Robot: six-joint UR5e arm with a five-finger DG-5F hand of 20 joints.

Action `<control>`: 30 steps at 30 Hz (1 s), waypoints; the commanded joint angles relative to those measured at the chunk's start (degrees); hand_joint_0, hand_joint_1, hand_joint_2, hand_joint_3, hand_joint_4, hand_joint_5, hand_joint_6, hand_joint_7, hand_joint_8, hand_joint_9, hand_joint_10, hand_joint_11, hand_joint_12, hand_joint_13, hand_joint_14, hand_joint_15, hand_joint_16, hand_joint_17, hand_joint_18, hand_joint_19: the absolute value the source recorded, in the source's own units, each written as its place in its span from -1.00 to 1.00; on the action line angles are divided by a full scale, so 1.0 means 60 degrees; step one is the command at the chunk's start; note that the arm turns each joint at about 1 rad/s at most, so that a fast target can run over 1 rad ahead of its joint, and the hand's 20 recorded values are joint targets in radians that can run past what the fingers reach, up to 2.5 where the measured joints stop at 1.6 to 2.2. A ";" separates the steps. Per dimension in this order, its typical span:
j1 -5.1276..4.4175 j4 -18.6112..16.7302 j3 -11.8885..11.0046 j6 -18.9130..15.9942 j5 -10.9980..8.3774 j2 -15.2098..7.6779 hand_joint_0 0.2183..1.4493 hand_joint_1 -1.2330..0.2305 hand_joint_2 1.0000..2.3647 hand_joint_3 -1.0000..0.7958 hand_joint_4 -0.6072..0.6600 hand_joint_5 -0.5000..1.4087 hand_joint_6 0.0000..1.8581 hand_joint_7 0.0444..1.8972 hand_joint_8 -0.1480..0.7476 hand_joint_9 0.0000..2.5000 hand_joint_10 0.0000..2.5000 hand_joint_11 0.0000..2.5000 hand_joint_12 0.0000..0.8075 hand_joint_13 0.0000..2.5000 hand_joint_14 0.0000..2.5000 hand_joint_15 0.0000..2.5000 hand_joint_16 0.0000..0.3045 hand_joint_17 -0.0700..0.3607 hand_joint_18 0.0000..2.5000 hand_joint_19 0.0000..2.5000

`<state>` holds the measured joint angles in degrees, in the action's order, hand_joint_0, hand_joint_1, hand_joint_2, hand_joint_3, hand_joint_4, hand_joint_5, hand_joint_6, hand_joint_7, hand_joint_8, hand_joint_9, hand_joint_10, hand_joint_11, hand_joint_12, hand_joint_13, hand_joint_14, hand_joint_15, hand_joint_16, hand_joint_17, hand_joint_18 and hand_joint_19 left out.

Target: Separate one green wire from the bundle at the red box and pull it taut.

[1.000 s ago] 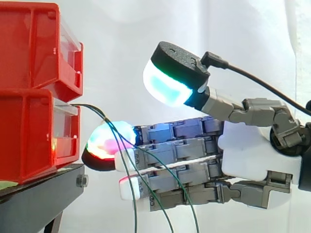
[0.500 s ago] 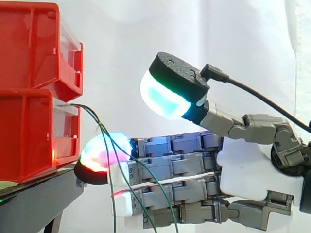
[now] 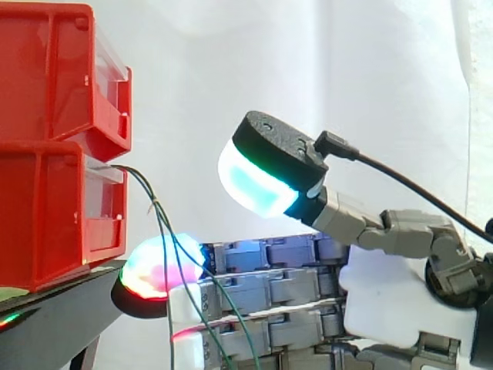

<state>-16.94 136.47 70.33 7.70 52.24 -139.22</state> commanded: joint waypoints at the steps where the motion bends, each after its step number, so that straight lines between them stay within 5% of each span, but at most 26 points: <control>1: -0.0018 -0.0202 -0.0032 -0.0053 -0.0006 -0.0088 -0.44 -0.21 -1.00 -0.41 0.39 -0.58 -0.46 -0.10 -0.22 -0.20 -0.99 -0.69 -0.24 -0.30 -0.98 -0.57 -0.76 -0.29 -0.62 -0.58; 30: -0.0062 -0.0026 -0.0398 -0.0243 -0.0020 -0.0102 -0.40 -0.21 -0.99 -0.38 0.40 -0.57 -0.46 -0.08 -0.25 -0.14 -0.99 -0.65 -0.25 -0.24 -0.98 -0.54 -0.76 -0.29 -0.55 -0.60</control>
<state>-17.17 136.16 67.90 6.82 52.12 -139.79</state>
